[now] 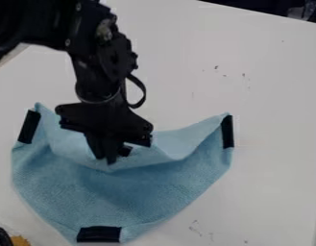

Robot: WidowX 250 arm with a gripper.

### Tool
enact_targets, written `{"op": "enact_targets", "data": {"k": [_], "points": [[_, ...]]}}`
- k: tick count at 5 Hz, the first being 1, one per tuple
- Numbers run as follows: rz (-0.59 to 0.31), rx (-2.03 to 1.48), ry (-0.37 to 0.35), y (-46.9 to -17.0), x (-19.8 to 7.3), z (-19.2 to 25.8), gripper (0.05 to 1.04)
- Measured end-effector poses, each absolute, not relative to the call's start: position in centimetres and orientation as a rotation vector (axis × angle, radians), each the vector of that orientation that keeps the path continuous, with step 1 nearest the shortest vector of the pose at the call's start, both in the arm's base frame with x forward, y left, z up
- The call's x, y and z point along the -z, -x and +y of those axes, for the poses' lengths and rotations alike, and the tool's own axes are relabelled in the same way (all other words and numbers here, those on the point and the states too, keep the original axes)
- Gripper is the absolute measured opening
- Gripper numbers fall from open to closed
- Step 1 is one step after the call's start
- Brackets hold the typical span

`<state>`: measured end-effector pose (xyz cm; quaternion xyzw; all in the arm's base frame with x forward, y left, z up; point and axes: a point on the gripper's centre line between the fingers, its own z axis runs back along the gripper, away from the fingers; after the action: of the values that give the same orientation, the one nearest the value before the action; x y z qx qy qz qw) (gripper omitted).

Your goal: Fold the cloth from the top to the bottom

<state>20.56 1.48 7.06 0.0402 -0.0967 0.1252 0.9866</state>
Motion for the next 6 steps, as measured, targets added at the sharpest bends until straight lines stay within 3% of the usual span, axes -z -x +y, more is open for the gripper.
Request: {"op": "enact_targets", "data": {"k": [1, 2, 3, 4, 5, 6], "points": [[-0.174, -0.266, -0.04, -19.4, -5.4, 0.8, 0.096], [-0.18, -0.293, -0.001, -18.3, -3.6, 0.4, 0.269], [-0.193, -0.292, 0.043, -18.3, -3.0, 0.5, 0.55], [-0.16, -0.271, 0.036, -17.9, -3.1, 0.7, 0.857], [-0.161, -0.267, 0.001, -18.3, -4.6, 0.8, 1.011], [-0.161, -0.239, -0.049, -19.7, -6.5, 1.2, 1.007]]}}
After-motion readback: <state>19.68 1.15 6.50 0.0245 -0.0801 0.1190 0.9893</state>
